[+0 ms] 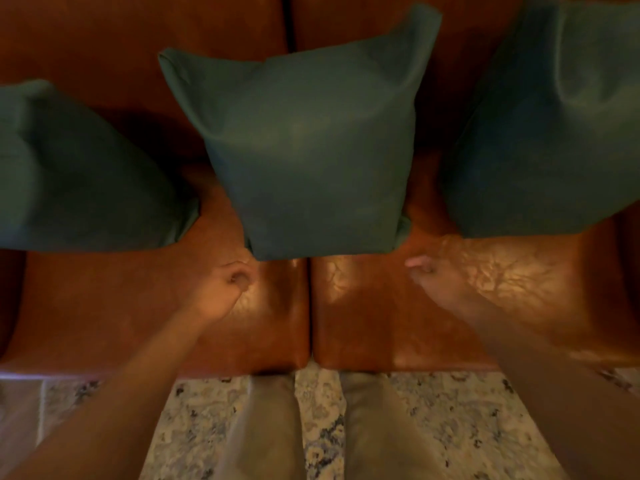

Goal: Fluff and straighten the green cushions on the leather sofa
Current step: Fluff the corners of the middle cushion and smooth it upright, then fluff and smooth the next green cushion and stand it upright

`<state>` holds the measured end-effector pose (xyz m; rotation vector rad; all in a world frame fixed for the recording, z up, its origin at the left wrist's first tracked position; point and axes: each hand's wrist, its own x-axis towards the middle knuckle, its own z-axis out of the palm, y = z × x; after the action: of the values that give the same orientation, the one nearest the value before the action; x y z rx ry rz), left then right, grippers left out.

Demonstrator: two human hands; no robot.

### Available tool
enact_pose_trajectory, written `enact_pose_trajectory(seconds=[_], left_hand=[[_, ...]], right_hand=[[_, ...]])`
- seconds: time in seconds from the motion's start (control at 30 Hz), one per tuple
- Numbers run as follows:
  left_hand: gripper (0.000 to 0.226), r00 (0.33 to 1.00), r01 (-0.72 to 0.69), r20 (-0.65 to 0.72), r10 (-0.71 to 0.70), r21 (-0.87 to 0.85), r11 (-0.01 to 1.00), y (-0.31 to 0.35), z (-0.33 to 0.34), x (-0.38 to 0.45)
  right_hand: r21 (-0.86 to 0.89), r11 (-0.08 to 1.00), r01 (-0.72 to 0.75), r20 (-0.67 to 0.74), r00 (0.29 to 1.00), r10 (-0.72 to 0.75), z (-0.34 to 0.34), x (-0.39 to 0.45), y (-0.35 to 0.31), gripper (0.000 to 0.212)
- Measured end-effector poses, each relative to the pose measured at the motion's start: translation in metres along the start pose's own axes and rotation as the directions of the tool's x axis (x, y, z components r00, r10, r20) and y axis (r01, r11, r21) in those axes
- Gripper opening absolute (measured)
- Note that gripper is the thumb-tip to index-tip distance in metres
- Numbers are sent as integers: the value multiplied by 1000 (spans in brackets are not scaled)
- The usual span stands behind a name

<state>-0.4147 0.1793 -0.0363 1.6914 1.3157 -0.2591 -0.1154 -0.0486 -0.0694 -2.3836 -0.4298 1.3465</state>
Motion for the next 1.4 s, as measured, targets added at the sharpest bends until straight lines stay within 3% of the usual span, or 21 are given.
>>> enact_pose_trajectory(seconds=[0.13,0.3,0.4,0.6,0.8,1.13,1.4], left_hand=[[13,1000,-10,14,11,-63,998,39,16,-32],[22,995,-86,43,92,-122,989,79,34,-69],[31,991,-109,66,117,-115,987,92,42,-89],[31,963,-255,88,255,-9,967,108,59,-129],[28,951,-296,111,289,58,953,131,67,-168],[25,966,-256,25,256,198,946,216,111,-155],[14,982,-152,-93,166,136,979,323,177,-132]], right_hand=[[75,994,78,63,995,-82,8,-30,-20,12],[95,984,148,113,981,-159,10,-81,-34,12],[98,981,168,81,981,-176,7,-110,-32,14],[81,975,209,-17,978,-208,-10,-168,-14,17],[97,964,249,-54,968,-245,-42,-209,10,13],[80,949,304,-45,952,-301,-141,-161,52,12],[-21,936,350,-39,936,-351,-275,-110,82,11]])
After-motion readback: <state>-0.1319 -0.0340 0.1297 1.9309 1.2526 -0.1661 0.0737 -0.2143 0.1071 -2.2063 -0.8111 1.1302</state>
